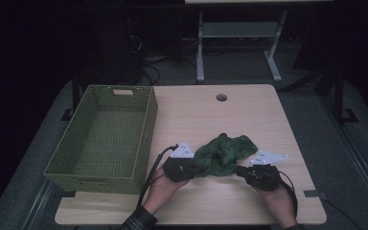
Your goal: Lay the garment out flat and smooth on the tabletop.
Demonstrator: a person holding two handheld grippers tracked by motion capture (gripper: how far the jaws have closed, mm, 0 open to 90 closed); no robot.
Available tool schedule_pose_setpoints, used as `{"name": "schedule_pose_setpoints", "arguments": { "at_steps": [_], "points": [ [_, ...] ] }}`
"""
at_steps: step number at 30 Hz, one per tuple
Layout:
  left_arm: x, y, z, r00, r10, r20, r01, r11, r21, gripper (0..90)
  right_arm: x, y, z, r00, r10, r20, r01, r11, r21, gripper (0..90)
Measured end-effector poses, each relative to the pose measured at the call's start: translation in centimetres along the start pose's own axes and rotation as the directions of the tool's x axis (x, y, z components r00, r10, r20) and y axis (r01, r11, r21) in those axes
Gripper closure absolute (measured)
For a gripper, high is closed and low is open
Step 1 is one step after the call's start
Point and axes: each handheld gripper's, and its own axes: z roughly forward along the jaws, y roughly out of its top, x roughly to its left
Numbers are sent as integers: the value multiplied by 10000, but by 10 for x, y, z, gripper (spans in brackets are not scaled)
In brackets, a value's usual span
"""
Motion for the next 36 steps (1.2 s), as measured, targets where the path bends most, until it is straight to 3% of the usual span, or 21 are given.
{"name": "schedule_pose_setpoints", "arguments": {
  "at_steps": [10, 16, 22, 27, 30, 32, 36],
  "points": [
    [11, 0, -19, 9990, -268, -360, 255, 9991, -340, 882, -13, -6, -24, 9984, 57, 557, -39, 9994, -334, 830],
    [17, -5, -26, 9960, -665, -594, 636, 9967, -506, 882, -21, -13, -42, 9916, 214, 1276, -146, 9984, -545, 831],
    [23, -16, -20, 9929, -942, -723, 944, 9955, -16, 882, -30, -24, -58, 9838, 404, 1744, -325, 9983, -480, 830],
    [25, -22, -16, 9916, -817, -1008, 872, 9949, 513, 865, -33, -34, -61, 9820, 615, 1789, -567, 9979, -317, 828],
    [23, -19, -21, 9874, -696, -1418, 749, 9967, 323, 789, -31, -35, -61, 9807, 476, 1895, -444, 9988, -210, 780],
    [22, -17, -25, 9847, -849, -1524, 872, 9962, 86, 746, -29, -35, -61, 9758, 336, 2159, -297, 9993, -212, 713],
    [18, -12, -32, 9883, -890, -1237, 871, 9960, -210, 750, -29, -32, -65, 9742, 405, 2219, -298, 9982, -513, 688]
  ]
}}
